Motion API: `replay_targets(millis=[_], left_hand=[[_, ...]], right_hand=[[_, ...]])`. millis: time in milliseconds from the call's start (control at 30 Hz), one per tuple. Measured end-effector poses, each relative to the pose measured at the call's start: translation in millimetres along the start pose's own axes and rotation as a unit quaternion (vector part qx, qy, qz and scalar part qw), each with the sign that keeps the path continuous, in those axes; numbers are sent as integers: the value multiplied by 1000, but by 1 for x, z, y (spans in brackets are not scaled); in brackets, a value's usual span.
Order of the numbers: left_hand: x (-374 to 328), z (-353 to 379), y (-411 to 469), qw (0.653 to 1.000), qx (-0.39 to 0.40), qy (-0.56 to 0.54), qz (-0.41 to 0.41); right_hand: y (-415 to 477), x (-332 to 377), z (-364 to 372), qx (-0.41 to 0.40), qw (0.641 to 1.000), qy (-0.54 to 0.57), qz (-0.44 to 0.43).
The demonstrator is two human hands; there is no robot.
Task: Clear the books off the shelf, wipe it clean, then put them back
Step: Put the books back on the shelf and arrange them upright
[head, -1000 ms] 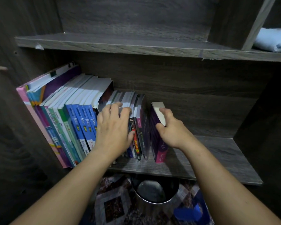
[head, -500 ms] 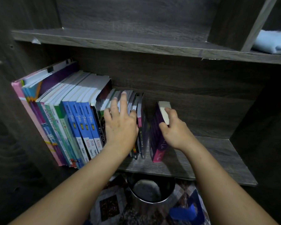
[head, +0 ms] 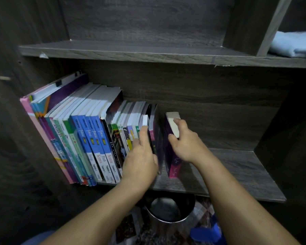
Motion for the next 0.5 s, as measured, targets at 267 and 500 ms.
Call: replay_targets(millis=[267, 500], left_hand=[[-11, -44, 5, 986, 90, 139, 4], [-7, -64, -18, 962, 180, 204, 16]], right_hand=[[-3, 10, 1, -41, 999, -20, 5], [-11, 28, 17, -47, 999, -1, -23]])
Point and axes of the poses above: each hand's wrist, its own y-axis towards the middle knuckle, its own z-axis out of the palm, x = y × z, the point moved 10 cm from there along y, towards the middle knuckle, and after that the axes turned 5 degrees about -x, right-handed, at the moved point
